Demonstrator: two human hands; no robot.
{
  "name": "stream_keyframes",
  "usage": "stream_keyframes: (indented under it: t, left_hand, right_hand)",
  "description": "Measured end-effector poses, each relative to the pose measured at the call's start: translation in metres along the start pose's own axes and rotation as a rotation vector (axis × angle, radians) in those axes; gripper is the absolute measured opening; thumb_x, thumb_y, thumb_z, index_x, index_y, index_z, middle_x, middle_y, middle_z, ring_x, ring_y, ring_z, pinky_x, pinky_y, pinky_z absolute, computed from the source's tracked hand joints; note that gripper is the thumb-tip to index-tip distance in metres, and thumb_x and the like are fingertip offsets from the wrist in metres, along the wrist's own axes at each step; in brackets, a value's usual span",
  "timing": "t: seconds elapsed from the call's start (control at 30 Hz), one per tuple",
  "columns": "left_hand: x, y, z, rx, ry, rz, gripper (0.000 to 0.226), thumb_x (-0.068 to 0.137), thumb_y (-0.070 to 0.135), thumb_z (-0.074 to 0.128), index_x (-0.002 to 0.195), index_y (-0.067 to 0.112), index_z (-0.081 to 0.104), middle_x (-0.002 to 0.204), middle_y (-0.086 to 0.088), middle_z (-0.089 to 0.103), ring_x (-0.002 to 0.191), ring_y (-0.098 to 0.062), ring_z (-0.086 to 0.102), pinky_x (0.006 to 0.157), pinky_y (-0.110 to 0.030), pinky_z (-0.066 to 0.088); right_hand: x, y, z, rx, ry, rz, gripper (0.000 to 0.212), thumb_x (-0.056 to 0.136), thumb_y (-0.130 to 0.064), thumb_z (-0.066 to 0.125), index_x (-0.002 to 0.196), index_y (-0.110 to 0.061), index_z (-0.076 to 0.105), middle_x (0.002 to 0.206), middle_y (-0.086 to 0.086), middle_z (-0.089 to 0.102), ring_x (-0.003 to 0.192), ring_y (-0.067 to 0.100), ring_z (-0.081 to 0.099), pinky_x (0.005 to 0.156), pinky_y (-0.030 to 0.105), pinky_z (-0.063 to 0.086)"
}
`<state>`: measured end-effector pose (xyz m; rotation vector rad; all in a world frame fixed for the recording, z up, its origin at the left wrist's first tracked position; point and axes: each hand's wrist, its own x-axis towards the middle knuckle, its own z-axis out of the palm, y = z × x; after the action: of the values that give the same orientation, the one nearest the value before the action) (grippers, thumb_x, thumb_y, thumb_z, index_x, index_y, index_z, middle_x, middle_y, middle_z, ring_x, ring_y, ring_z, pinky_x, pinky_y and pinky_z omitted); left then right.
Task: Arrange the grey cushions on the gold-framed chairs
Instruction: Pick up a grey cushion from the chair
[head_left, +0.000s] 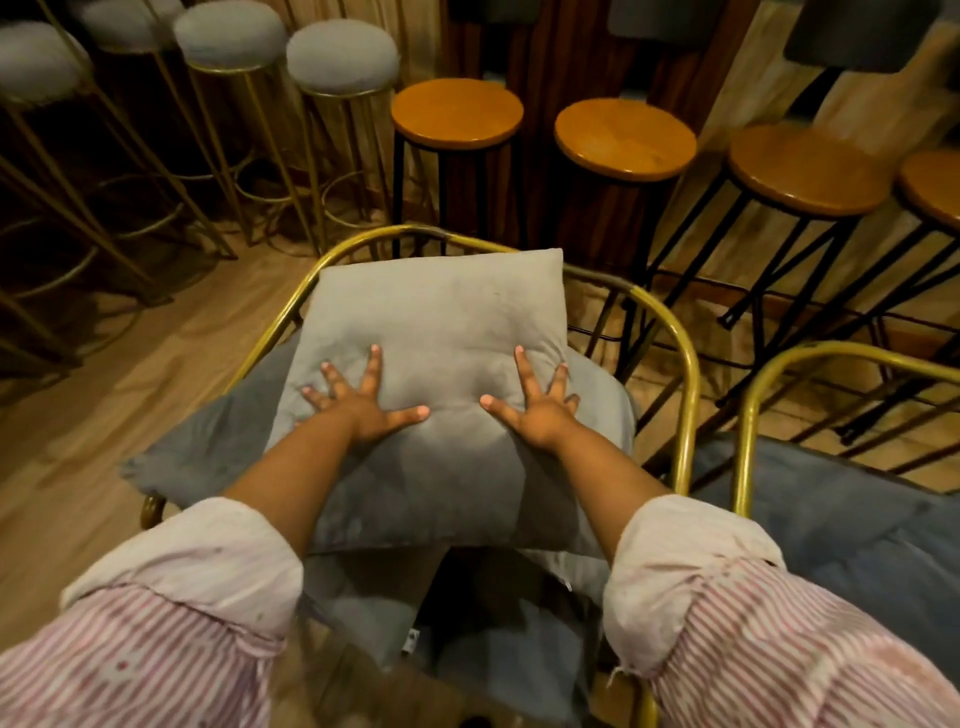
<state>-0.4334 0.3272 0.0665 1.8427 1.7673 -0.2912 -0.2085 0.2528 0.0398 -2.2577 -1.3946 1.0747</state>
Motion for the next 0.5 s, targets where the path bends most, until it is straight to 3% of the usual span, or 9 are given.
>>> stream_keyframes:
  t: [0.1,0.2,0.37,0.5]
  left_hand:
    - [-0.009,0.008,-0.008,-0.001,0.027,-0.005,0.112,0.065,0.079,0.053,0.142,0.047,-0.022,0.156,-0.02,-0.028,0.14,-0.055,-0.016,0.114,-0.065,0.001]
    - [-0.025,0.031,-0.017,-0.026,0.109,0.049,0.1,0.073,0.074,0.051,0.147,0.044,-0.01,0.16,-0.017,-0.013,0.143,-0.052,-0.002,0.113,-0.063,0.011]
    - [-0.065,0.105,-0.001,-0.196,0.21,0.328,0.078,0.089,0.043,0.054,0.152,0.021,0.013,0.154,-0.016,0.033,0.138,-0.039,0.036,0.113,-0.049,0.033]
    - [-0.118,0.195,0.043,-0.212,0.097,0.546,0.072,0.091,0.032,0.057,0.15,0.013,0.022,0.15,-0.016,0.039,0.135,-0.035,0.042,0.109,-0.043,0.038]
  right_hand:
    - [-0.007,0.004,-0.01,-0.022,0.022,-0.053,0.087,0.079,-0.072,0.046,0.143,-0.054,-0.01,0.157,0.013,-0.026,0.143,0.049,-0.007,0.117,0.058,0.009]
    - [-0.029,0.02,-0.033,-0.066,0.128,-0.172,0.077,0.087,-0.063,0.046,0.15,-0.039,0.009,0.161,0.014,0.002,0.146,0.038,0.013,0.116,0.047,0.02]
    - [-0.092,0.082,-0.073,-0.02,0.358,-0.234,0.06,0.093,-0.044,0.05,0.144,-0.017,0.036,0.149,0.01,0.037,0.135,0.028,0.038,0.108,0.038,0.035]
    - [-0.15,0.16,-0.105,0.004,0.493,-0.126,0.052,0.094,-0.039,0.051,0.14,-0.016,0.042,0.141,0.01,0.046,0.125,0.03,0.048,0.098,0.037,0.041]
